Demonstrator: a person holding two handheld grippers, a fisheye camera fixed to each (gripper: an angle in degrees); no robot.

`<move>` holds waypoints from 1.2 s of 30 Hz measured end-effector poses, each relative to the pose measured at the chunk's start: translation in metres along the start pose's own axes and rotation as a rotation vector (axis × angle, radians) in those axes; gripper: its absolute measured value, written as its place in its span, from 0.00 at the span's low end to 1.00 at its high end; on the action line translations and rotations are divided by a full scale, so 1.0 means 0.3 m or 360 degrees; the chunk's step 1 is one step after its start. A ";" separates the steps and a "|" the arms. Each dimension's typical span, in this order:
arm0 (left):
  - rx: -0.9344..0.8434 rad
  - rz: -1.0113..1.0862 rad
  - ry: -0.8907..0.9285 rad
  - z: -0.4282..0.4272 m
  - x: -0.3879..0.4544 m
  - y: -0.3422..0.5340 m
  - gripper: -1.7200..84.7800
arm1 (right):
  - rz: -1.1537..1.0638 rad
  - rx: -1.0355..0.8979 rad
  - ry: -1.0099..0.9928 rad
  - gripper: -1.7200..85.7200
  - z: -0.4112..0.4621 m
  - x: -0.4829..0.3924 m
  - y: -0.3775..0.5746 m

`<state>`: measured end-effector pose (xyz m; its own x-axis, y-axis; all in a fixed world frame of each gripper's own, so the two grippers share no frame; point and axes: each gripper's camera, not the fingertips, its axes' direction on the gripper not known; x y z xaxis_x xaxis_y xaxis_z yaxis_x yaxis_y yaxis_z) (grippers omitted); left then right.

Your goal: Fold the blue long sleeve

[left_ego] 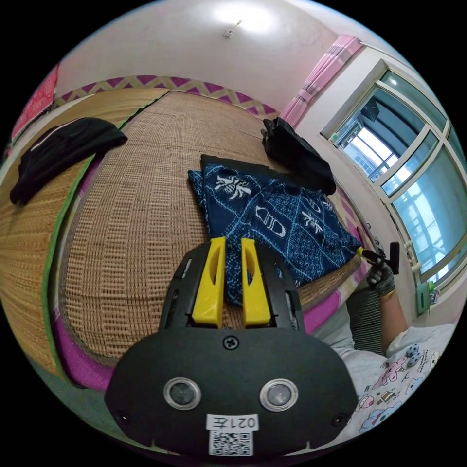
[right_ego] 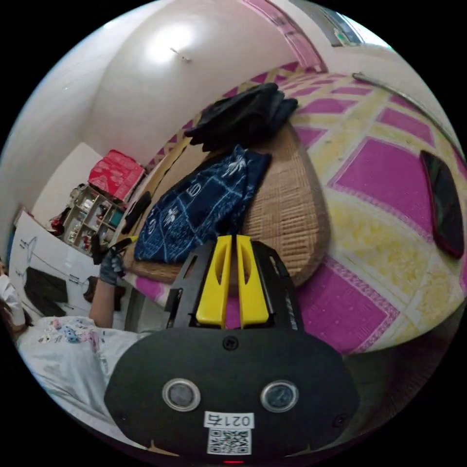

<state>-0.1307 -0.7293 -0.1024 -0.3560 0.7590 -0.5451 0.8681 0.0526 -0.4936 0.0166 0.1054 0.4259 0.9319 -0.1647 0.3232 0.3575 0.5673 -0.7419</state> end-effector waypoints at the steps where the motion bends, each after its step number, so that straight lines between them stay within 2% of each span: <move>1: 0.0006 0.0019 -0.0007 0.005 0.000 -0.028 0.08 | -0.0027 0.0070 0.0084 0.07 -0.036 -0.003 -0.018; 4: 0.0004 0.0083 -0.0070 0.034 -0.007 -0.123 0.09 | -0.0235 0.0160 0.0142 0.11 -0.082 -0.071 -0.165; 8: -0.0044 0.0090 0.0003 0.110 -0.054 -0.272 0.11 | -0.0453 0.0009 0.0064 0.13 0.038 -0.118 -0.503; 11: -0.0066 0.0053 0.0081 0.169 -0.107 -0.387 0.13 | -0.0424 -0.0166 0.0129 0.14 0.161 -0.075 -0.729; 17: -0.0209 -0.0005 0.0159 0.294 -0.198 -0.540 0.15 | -0.0352 -0.0280 0.0196 0.14 0.251 0.008 -0.956; 21: -0.0226 -0.0071 0.0209 0.327 -0.238 -0.577 0.06 | -0.0409 -0.0389 0.0154 0.11 0.286 0.014 -1.001; 23: -0.0222 -0.0059 0.0287 0.328 -0.252 -0.576 0.02 | -0.0442 -0.0445 0.0134 0.05 0.291 0.006 -1.018; 27: 0.0048 0.0048 0.0430 0.195 -0.251 -0.544 0.01 | -0.0488 -0.0306 0.0078 0.02 0.190 -0.022 -1.019; 30: 0.0292 0.0230 0.0654 0.011 -0.210 -0.475 0.01 | -0.0570 -0.0112 -0.0232 0.02 -0.001 -0.064 -0.967; 32: 0.0376 0.0404 0.0729 -0.112 -0.162 -0.402 0.01 | -0.0767 -0.0014 -0.0517 0.02 -0.190 -0.123 -0.859; 36: 0.0442 0.0865 0.0888 -0.380 -0.030 -0.143 0.01 | -0.1131 -0.0063 -0.0805 0.02 -0.441 -0.215 -0.593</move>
<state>-0.1254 -0.6643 0.0008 0.3764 0.8469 -0.3757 0.7267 -0.5214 -0.4473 -0.0989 -0.0917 0.4592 0.3516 -0.0853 0.9322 0.8545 0.4361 -0.2824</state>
